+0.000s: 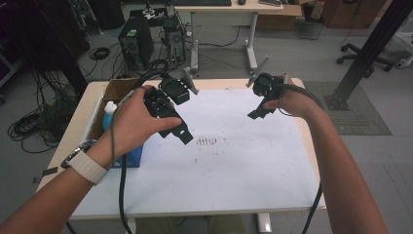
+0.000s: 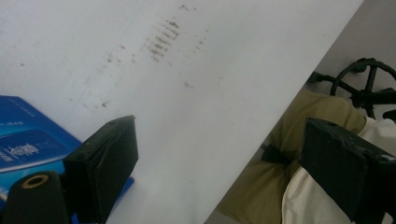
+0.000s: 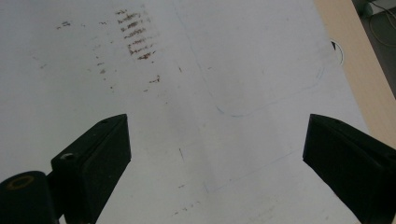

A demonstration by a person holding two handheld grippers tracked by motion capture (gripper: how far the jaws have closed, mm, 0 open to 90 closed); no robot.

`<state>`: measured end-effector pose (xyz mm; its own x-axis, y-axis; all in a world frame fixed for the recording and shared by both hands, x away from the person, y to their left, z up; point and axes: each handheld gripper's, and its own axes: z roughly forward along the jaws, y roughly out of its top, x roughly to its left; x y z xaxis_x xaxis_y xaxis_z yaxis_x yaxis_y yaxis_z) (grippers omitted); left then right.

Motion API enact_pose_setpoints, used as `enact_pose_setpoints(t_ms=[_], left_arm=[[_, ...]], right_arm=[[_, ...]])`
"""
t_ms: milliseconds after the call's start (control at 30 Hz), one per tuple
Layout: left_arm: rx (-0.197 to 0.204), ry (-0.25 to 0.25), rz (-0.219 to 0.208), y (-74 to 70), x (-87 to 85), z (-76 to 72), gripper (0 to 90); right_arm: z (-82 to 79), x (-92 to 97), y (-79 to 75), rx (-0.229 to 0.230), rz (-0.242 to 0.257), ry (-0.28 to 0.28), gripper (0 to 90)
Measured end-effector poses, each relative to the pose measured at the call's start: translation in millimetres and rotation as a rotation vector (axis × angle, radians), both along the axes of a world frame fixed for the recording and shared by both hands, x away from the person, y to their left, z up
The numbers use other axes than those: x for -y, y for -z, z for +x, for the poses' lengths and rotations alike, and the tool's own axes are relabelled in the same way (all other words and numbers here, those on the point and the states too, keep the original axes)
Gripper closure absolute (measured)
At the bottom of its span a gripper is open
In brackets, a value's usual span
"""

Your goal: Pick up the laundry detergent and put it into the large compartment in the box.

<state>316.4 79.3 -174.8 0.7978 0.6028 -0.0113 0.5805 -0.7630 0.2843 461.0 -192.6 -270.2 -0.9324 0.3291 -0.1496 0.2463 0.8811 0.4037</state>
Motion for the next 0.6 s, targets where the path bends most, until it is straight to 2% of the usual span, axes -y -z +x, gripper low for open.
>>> enact_pose_setpoints(t_ms=[600], left_arm=[[0.0, 0.004, -0.008, 2.5, -1.3, 0.3, 12.1]], right_arm=[[-0.8, -2.3, 1.3, -0.001, 0.0, -0.007, 7.8]])
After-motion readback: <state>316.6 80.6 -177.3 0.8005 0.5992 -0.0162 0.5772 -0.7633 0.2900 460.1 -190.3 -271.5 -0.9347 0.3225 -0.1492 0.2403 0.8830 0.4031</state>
